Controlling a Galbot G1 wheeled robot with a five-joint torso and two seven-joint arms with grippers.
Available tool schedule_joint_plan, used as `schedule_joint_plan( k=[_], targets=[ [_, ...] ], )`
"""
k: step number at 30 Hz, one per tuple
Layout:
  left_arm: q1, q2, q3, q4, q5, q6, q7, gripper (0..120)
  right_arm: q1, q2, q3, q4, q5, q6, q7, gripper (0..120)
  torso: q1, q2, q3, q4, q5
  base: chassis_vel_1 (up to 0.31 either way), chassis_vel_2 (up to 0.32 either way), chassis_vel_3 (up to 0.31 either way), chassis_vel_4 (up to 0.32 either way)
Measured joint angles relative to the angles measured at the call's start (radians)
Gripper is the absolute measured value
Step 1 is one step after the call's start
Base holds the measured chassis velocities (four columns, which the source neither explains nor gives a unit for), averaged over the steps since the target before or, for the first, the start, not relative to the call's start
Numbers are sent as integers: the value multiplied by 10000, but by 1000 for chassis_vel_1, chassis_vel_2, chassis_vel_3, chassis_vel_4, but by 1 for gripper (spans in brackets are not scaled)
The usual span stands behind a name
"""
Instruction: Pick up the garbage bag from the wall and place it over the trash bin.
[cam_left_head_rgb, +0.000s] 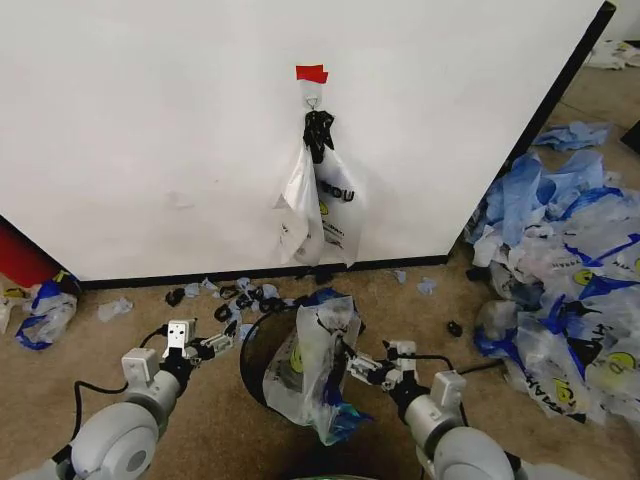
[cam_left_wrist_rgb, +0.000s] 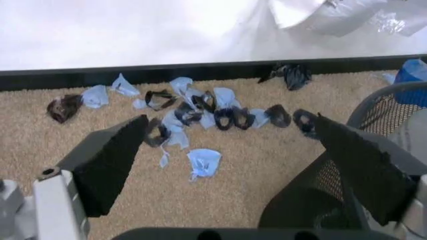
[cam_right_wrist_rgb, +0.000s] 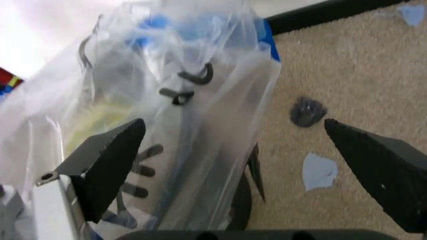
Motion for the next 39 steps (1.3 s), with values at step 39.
schedule_joint_plan(
  k=[39],
  targets=[
    [-137, -302, 383, 558, 372, -380, 214, 98, 1483, 1046, -1446, -952, -64, -571, 898, 54, 0, 0, 0, 0, -2, 0, 0, 0, 0]
  ],
)
